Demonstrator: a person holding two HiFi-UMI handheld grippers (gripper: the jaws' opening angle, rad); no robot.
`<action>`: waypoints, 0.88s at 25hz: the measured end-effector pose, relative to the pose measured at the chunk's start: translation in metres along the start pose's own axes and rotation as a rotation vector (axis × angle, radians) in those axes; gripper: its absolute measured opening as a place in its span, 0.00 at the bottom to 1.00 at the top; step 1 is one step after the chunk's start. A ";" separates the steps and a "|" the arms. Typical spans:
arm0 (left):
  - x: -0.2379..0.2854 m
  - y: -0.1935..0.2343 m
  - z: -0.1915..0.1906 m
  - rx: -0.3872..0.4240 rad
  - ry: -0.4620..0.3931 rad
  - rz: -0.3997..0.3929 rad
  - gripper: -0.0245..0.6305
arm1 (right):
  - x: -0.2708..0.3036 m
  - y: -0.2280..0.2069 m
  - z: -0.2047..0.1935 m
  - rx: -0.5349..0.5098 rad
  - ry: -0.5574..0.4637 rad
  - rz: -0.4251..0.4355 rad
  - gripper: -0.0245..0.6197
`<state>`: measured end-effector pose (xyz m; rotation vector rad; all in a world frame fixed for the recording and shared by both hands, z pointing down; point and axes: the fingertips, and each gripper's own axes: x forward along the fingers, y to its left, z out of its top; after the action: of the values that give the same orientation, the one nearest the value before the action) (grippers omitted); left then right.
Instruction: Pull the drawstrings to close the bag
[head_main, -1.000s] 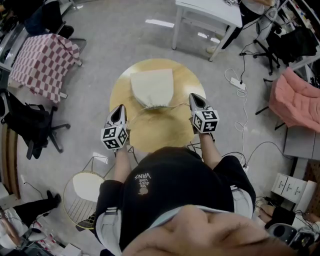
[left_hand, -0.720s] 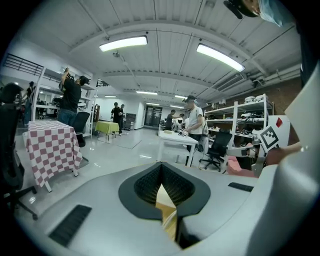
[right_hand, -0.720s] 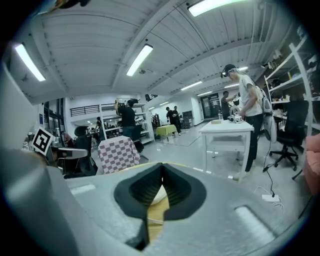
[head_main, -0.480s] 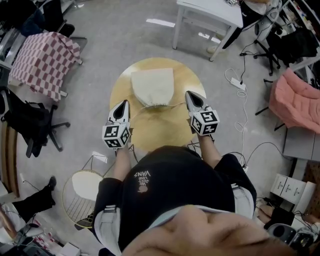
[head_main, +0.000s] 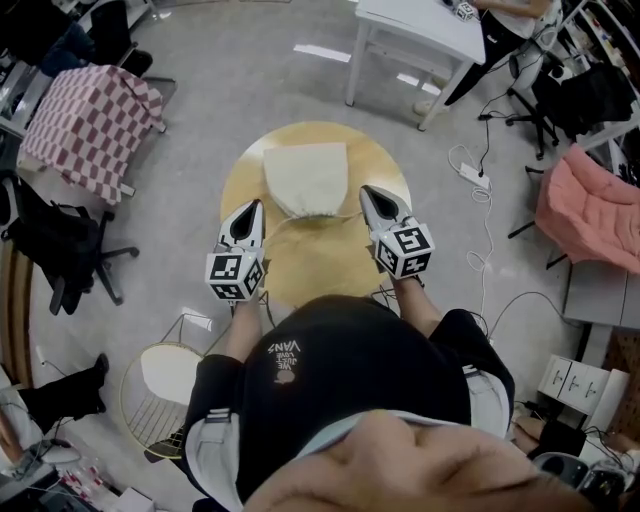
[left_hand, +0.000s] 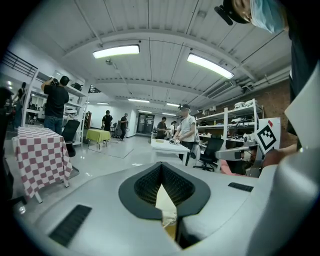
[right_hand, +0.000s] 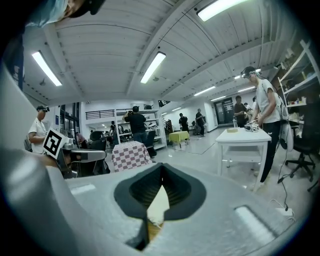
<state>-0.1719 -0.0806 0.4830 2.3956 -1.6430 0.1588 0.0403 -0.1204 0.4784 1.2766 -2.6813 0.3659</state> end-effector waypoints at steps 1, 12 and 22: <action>0.000 -0.002 0.001 0.002 -0.001 -0.003 0.05 | 0.000 0.003 0.000 -0.003 0.002 0.007 0.03; 0.001 -0.014 0.006 0.001 -0.003 -0.038 0.05 | 0.003 0.020 0.006 -0.035 -0.001 0.035 0.03; -0.002 -0.015 0.007 -0.028 -0.022 -0.034 0.05 | 0.000 0.022 -0.002 -0.028 0.003 0.034 0.03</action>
<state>-0.1585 -0.0757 0.4737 2.4112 -1.6019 0.1028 0.0235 -0.1069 0.4766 1.2235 -2.6987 0.3334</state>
